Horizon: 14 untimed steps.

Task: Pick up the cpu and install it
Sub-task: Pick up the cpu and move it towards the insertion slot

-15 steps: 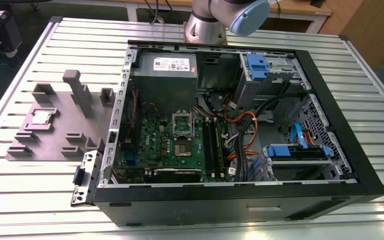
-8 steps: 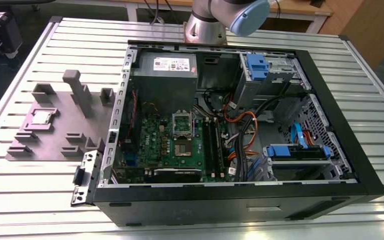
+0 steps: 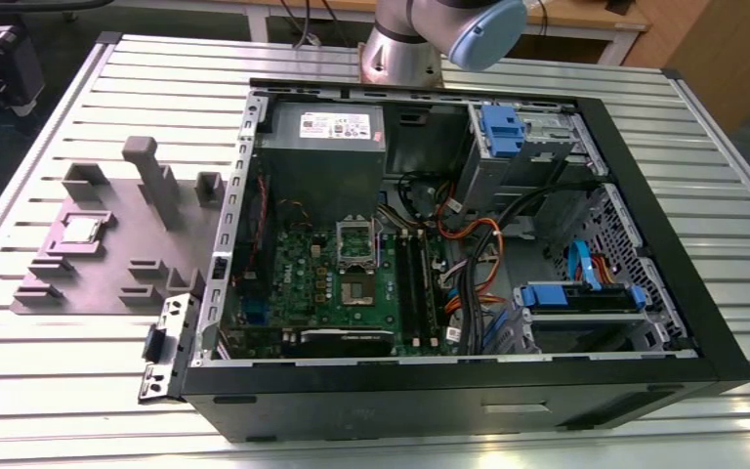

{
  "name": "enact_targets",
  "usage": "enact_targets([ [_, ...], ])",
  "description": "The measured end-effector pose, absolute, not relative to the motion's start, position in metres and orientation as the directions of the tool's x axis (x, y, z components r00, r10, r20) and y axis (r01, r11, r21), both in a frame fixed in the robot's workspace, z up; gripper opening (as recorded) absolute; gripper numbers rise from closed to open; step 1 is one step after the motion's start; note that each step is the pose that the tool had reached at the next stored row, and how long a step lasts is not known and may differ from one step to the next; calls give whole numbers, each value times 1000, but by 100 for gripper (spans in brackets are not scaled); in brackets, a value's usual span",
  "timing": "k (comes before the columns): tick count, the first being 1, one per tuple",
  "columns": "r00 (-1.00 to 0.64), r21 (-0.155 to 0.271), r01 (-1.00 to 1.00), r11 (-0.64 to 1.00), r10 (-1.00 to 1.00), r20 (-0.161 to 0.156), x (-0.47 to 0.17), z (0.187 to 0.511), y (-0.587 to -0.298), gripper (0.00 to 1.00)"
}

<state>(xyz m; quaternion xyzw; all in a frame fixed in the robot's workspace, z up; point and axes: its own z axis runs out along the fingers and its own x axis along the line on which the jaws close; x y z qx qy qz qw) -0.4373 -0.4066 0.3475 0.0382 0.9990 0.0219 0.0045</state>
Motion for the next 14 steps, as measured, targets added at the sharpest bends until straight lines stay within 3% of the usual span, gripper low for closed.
enact_targets([
  [14,-997,44,76,996,76,-7,-437,345,-407,59],
])
